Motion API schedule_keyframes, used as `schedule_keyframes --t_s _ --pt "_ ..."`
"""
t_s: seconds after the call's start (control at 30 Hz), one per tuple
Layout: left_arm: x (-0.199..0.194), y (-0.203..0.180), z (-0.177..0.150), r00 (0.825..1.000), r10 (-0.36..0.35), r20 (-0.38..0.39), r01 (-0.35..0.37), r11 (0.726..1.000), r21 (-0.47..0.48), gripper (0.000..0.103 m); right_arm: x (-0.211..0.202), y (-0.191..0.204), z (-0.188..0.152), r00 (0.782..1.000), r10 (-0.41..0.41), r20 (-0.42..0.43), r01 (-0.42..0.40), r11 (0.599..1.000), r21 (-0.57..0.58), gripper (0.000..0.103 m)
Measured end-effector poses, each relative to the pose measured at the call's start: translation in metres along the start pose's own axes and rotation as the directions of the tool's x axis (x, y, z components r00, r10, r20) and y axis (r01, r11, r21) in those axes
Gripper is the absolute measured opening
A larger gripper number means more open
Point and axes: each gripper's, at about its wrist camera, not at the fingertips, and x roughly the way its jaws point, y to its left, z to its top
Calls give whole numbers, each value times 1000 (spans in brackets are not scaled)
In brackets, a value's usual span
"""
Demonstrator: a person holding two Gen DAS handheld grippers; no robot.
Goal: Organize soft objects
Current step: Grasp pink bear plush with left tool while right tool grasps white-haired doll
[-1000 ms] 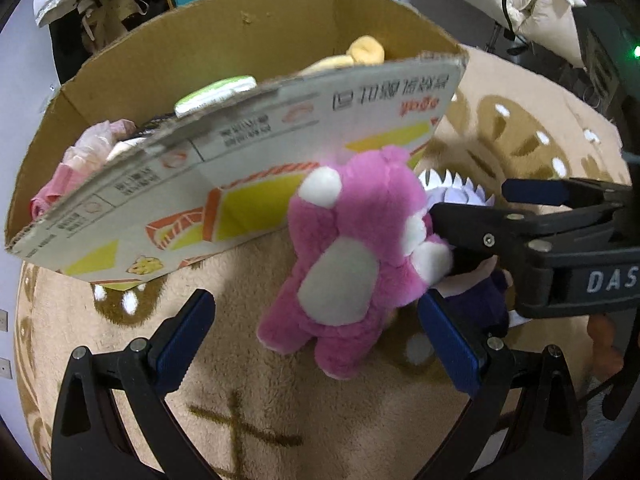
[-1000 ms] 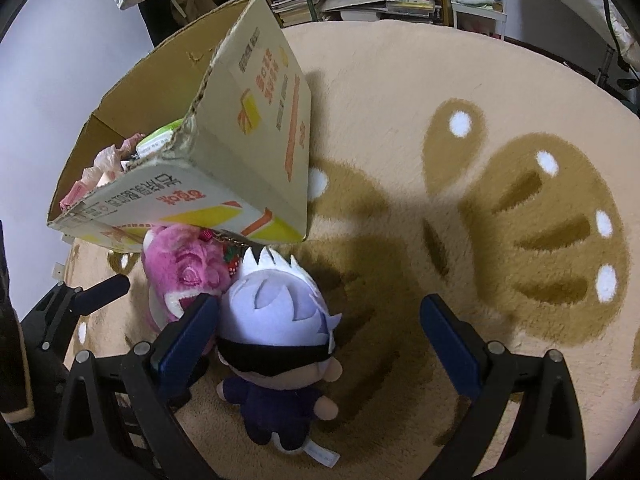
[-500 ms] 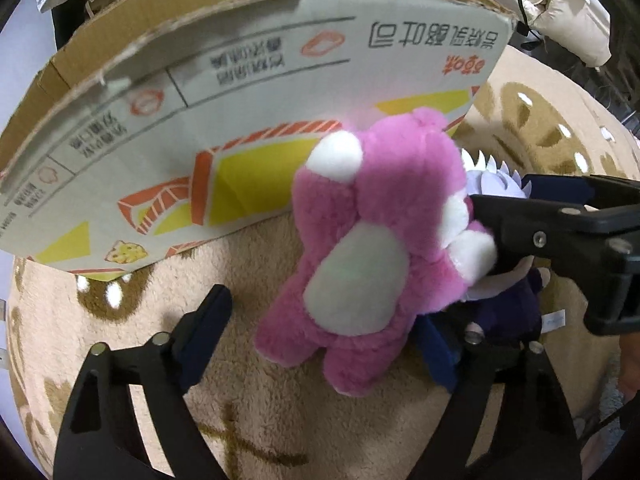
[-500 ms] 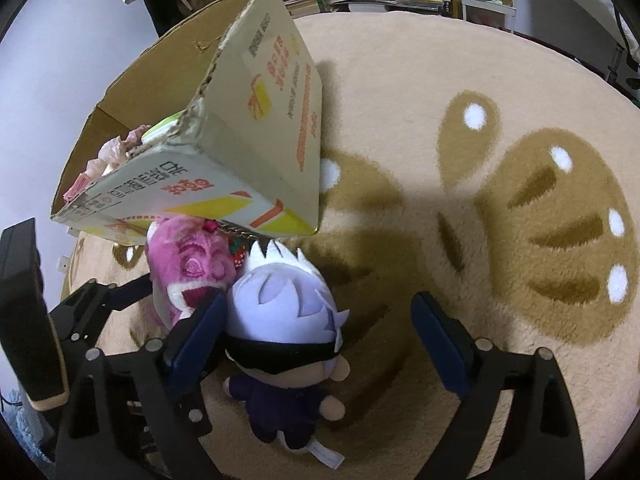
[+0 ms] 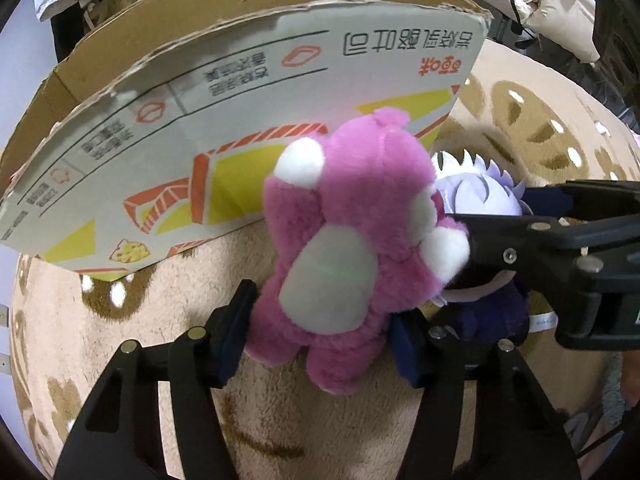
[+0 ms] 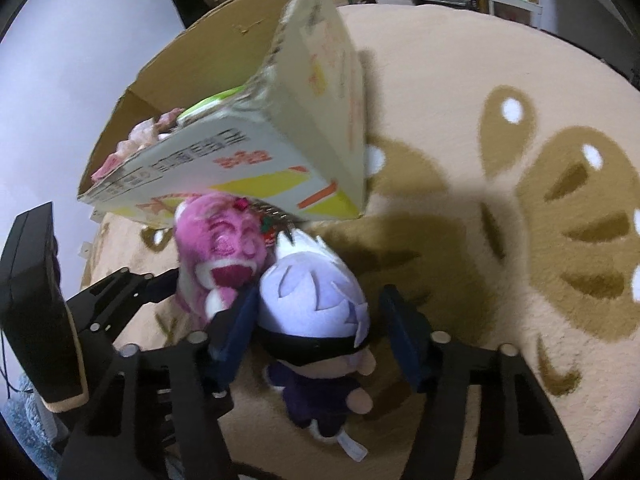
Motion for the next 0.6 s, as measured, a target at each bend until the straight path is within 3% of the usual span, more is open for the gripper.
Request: schedule_keyframes --t_s 0.17,0.6 --pt "-8 7 -7 1000 13 -6 -13 1000 -18 58 1 13 -4 999 -27 28 28 999 -44 55" --pt "-45 8 -28 999 52 3 -51 997 -58 52 -9 16 -12 997 -4 76 7 999 -39 55"
